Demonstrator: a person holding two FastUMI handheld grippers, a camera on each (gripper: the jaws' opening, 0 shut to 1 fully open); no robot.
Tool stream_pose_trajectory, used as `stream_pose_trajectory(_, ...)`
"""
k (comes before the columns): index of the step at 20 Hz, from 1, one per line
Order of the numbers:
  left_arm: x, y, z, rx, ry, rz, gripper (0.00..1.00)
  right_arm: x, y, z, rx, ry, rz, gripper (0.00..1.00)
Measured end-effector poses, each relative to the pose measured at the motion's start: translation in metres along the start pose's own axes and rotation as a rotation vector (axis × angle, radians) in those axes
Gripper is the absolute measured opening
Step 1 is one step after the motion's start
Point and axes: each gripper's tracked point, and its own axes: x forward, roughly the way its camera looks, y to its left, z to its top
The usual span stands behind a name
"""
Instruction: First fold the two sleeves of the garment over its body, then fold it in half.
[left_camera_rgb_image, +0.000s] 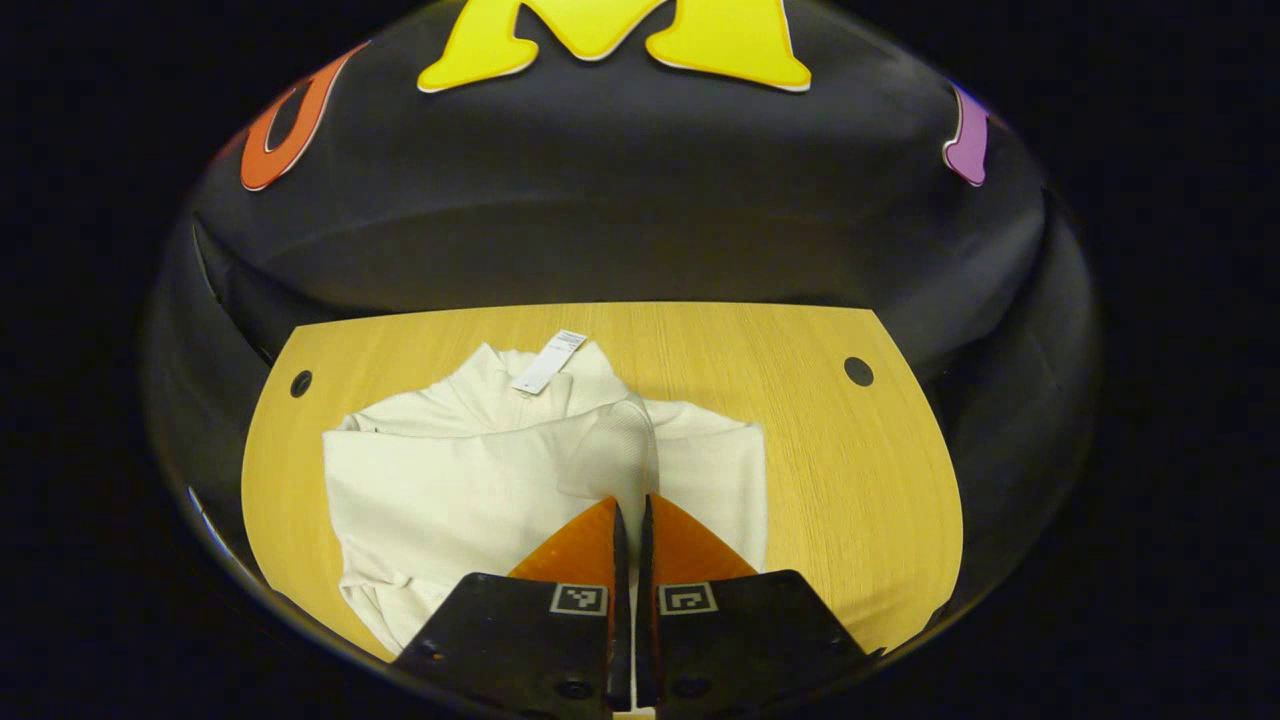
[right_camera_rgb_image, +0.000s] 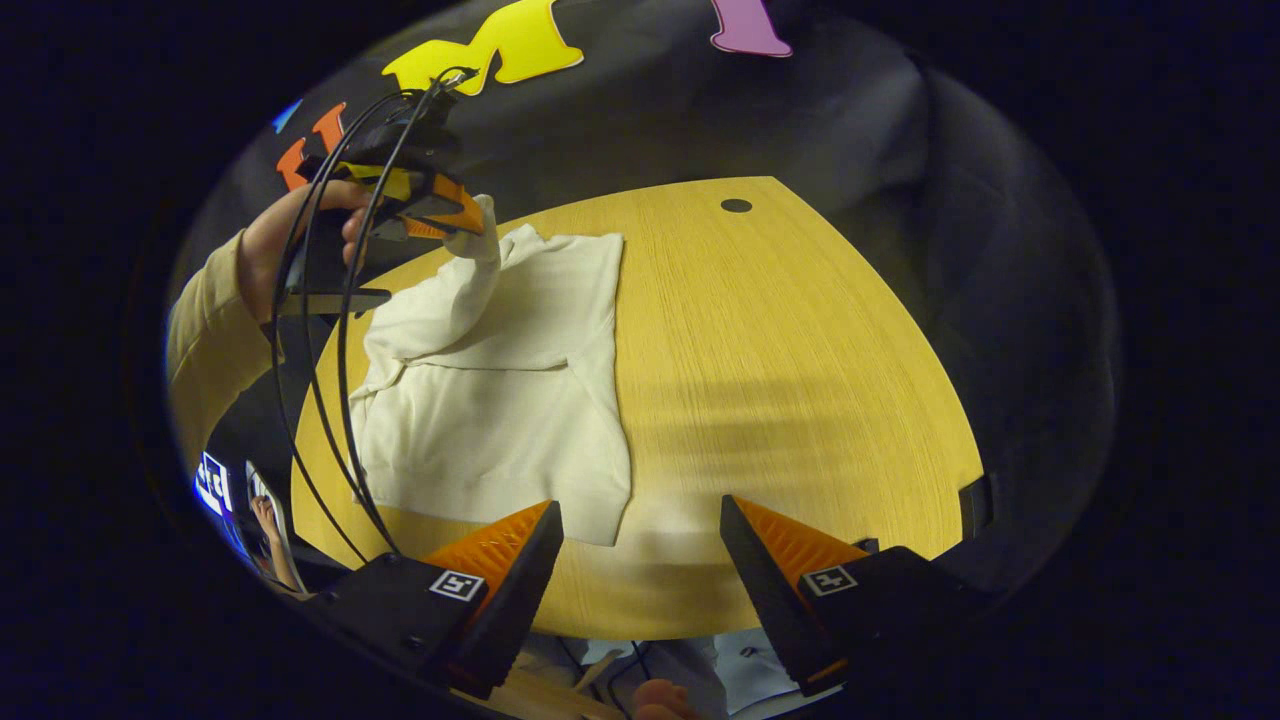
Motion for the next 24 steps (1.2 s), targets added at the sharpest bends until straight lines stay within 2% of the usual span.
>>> stream_pose_trajectory(3, 0.029, -0.015, -0.013, 0.043, 0.035, 0.041, 0.05, -0.003, -0.008, -0.014, 0.057, 0.041, 0.008, 0.99)
stream_pose_trajectory(4, 0.037, -0.019, -0.017, 0.053, 0.052, 0.052, 0.05, -0.005, -0.01, -0.012, 0.068, 0.032, 0.011, 0.96)
stream_pose_trajectory(8, 0.06, -0.032, -0.037, 0.069, 0.115, 0.073, 0.07, -0.018, -0.037, -0.007, 0.131, 0.001, -0.02, 0.99)
stream_pose_trajectory(9, 0.063, -0.037, -0.035, 0.087, 0.105, 0.07, 0.0, -0.019, -0.043, -0.008, 0.153, -0.003, -0.026, 0.99)
stream_pose_trajectory(10, 0.065, -0.041, -0.034, 0.091, 0.101, 0.056, 0.1, -0.019, -0.049, -0.011, 0.172, 0.0, -0.026, 0.99)
stream_pose_trajectory(11, 0.067, -0.047, -0.035, 0.083, 0.09, 0.042, 0.15, -0.018, -0.055, -0.016, 0.187, 0.011, -0.028, 0.99)
stream_pose_trajectory(14, 0.06, -0.051, -0.025, 0.103, 0.045, 0.073, 0.27, -0.017, -0.072, -0.027, 0.212, 0.052, -0.033, 0.96)
stream_pose_trajectory(16, 0.054, -0.062, -0.027, 0.103, 0.035, 0.049, 0.53, -0.018, -0.078, -0.023, 0.214, 0.059, -0.027, 0.98)
stream_pose_trajectory(17, 0.049, -0.067, -0.03, 0.087, 0.037, 0.031, 0.75, -0.02, -0.08, -0.019, 0.216, 0.05, -0.021, 0.98)
stream_pose_trajectory(18, 0.043, -0.068, -0.032, 0.069, 0.034, 0.024, 0.67, -0.021, -0.082, -0.014, 0.205, 0.043, -0.017, 0.98)
stream_pose_trajectory(19, 0.035, -0.066, -0.033, 0.053, 0.027, 0.028, 0.8, -0.024, -0.085, -0.013, 0.188, 0.036, -0.022, 0.94)
stream_pose_trajectory(20, 0.027, -0.063, -0.032, 0.037, 0.011, 0.037, 0.74, -0.025, -0.086, -0.007, 0.168, 0.024, -0.023, 0.98)
stream_pose_trajectory(22, 0.011, -0.048, -0.029, 0.013, -0.027, 0.08, 0.82, -0.024, -0.08, 0.0, 0.14, 0.013, -0.011, 0.94)
stream_pose_trajectory(23, 0.004, -0.036, -0.028, 0.002, -0.056, 0.11, 0.85, -0.023, -0.079, 0.001, 0.132, 0.01, -0.01, 0.98)
stream_pose_trajectory(24, -0.004, -0.024, -0.028, -0.01, -0.075, 0.135, 0.88, -0.023, -0.077, 0.004, 0.13, 0.007, -0.006, 0.94)
